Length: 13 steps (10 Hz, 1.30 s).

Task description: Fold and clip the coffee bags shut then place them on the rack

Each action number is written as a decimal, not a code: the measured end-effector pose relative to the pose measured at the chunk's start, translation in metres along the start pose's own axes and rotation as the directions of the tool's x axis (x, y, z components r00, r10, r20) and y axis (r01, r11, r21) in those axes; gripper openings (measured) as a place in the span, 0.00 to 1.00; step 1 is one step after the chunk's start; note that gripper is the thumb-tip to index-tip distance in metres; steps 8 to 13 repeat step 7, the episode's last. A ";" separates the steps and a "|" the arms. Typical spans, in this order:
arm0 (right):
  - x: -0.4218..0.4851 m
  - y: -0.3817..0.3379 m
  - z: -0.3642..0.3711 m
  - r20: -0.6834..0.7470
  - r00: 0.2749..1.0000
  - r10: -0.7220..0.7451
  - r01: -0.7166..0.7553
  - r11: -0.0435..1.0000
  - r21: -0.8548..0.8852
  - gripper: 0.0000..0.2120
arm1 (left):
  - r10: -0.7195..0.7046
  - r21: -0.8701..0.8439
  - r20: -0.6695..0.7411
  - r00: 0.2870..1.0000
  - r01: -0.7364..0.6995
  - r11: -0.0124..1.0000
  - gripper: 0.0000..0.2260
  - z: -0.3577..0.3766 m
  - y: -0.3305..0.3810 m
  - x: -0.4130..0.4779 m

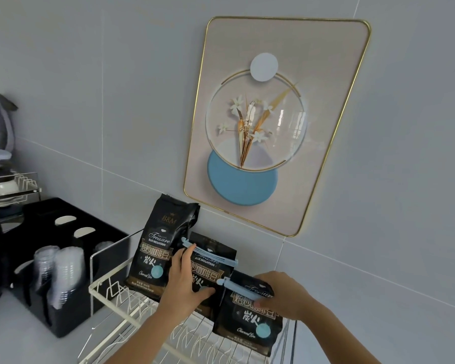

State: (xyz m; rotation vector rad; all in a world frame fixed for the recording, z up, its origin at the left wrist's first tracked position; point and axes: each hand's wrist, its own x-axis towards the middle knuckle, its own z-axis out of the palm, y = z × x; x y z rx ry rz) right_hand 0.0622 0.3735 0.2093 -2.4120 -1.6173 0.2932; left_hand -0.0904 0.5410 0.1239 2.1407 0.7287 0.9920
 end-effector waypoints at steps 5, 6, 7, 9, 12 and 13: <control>-0.010 -0.008 0.000 -0.099 0.993 0.060 -0.065 0.997 -0.044 0.21 | 0.004 0.249 -0.009 1.000 -0.002 0.968 0.45 0.000 0.009 -0.001; -0.019 -0.016 -0.002 -0.161 0.986 0.033 -0.036 0.999 -0.019 0.22 | -0.012 0.268 0.008 1.000 0.009 0.963 0.39 -0.003 0.021 -0.007; -0.027 -0.028 -0.013 -0.288 0.955 -0.066 0.052 0.997 -0.056 0.23 | 0.032 0.142 -0.045 0.999 -0.025 0.990 0.30 -0.016 0.051 -0.005; -0.027 -0.028 -0.013 -0.288 0.955 -0.066 0.052 0.997 -0.056 0.23 | 0.032 0.142 -0.045 0.999 -0.025 0.990 0.30 -0.016 0.051 -0.005; -0.027 -0.028 -0.013 -0.288 0.955 -0.066 0.052 0.997 -0.056 0.23 | 0.032 0.142 -0.045 0.999 -0.025 0.990 0.30 -0.016 0.051 -0.005; -0.027 -0.028 -0.013 -0.288 0.955 -0.066 0.052 0.997 -0.056 0.23 | 0.032 0.142 -0.045 0.999 -0.025 0.990 0.30 -0.016 0.051 -0.005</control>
